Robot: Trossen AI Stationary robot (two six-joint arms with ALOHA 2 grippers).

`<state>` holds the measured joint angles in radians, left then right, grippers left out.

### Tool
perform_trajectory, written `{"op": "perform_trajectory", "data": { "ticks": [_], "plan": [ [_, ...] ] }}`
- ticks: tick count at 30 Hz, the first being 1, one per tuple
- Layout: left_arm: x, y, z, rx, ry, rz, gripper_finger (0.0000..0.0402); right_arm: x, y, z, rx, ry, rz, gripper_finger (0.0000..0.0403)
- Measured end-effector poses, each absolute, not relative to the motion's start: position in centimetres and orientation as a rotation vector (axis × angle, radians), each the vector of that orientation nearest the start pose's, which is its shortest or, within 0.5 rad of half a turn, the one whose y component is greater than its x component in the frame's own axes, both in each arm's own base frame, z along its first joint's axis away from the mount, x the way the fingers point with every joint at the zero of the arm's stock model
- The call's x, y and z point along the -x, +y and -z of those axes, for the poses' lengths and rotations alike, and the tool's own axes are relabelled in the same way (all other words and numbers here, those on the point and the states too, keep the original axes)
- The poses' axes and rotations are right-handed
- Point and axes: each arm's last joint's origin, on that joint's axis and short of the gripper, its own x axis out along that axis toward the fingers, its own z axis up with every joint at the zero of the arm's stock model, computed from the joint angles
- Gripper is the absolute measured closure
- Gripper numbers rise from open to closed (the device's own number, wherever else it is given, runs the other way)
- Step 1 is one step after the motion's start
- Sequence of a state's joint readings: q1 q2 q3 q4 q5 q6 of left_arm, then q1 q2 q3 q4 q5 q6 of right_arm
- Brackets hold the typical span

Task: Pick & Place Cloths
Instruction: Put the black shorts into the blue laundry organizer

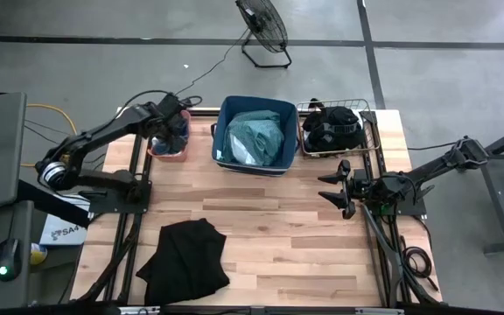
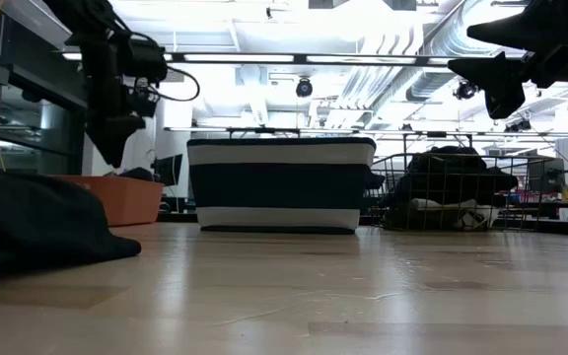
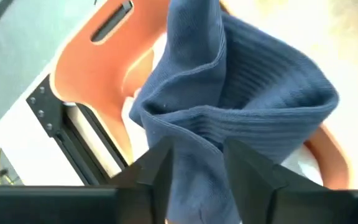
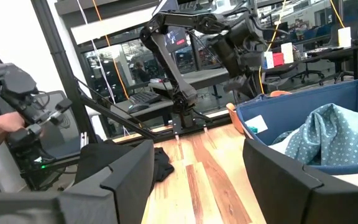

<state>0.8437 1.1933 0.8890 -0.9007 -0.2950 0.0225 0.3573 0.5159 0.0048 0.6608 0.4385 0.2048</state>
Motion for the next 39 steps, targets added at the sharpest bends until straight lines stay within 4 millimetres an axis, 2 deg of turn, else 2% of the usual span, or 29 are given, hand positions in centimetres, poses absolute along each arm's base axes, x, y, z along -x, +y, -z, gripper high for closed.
{"op": "perform_trajectory", "data": {
  "ticks": [4,7,21,25,31,39],
  "plan": [
    [-12.9,15.6,-25.2,0.308,1.183,-0.939,0.0219,-12.3,3.3,-18.0,-0.262,-0.146,0.067,0.0165],
    [-12.7,15.0,-25.7,0.311,1.146,-0.83,0.0199,-12.3,3.3,-18.0,-0.262,-0.146,0.067,0.0165],
    [-11.2,11.3,-28.4,0.307,0.925,-0.37,0.0195,-12.3,3.3,-18.0,-0.262,-0.146,0.067,0.0165],
    [-11.5,9.4,-28.8,0.291,0.898,-0.217,0.0195,-12.3,3.3,-18.0,-0.262,-0.146,0.067,0.0165],
    [-13.3,5.9,-29.0,0.229,0.918,-0.021,0.0195,-12.3,3.3,-18.0,-0.262,-0.146,0.067,0.0165],
    [-14.8,1.2,-28.8,0.14,0.987,0.058,0.0195,-12.3,3.3,-18.0,-0.262,-0.146,0.067,0.0165]
  ]
}}
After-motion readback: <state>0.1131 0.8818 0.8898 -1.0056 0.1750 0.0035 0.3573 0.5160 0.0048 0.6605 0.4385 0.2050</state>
